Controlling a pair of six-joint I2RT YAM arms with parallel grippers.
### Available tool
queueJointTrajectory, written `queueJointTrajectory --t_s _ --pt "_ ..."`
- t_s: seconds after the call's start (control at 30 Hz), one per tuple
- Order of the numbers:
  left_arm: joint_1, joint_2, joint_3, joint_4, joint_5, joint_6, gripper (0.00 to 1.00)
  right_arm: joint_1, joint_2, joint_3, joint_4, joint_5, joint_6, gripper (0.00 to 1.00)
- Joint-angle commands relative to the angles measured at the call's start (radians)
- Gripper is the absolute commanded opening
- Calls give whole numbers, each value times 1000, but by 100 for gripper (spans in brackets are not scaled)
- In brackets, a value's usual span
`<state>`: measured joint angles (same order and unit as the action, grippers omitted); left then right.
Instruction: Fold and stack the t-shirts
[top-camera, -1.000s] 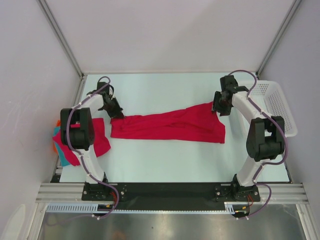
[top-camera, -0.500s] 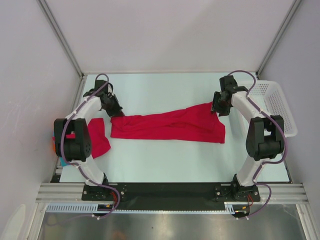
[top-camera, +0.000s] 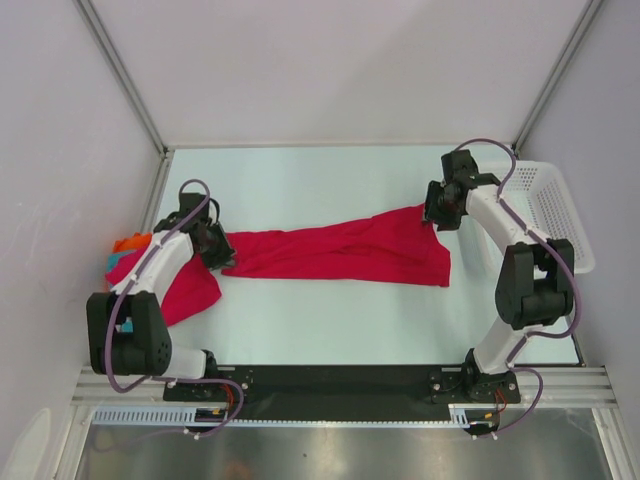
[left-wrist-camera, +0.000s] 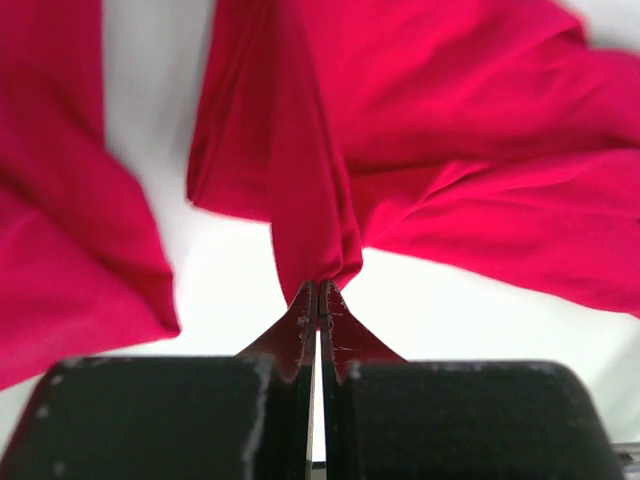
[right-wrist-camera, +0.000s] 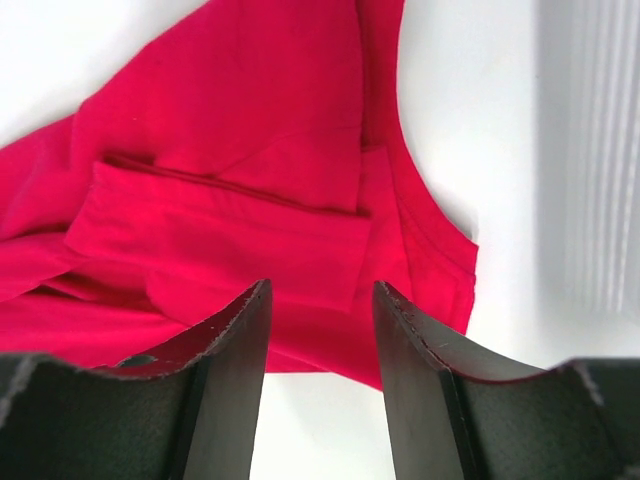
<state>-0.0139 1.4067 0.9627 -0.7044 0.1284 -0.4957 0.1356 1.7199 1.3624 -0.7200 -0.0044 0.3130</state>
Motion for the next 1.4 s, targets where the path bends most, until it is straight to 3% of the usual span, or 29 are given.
queueJointTrajectory --t_s 0.0,0.5,0.93,1.37 --pt "-3 -75 -62 -6 -73 9 2 9 -51 9 33 -2 9 50" --pt "-3 -43 -36 13 -72 17 3 28 170 174 40 -31 18 52" --pt "-3 34 -5 42 -46 28 3 228 400 497 -59 -42 18 52" --pt "-1 44 -7 46 -44 39 3 257 420 440 -45 -16 21 52"
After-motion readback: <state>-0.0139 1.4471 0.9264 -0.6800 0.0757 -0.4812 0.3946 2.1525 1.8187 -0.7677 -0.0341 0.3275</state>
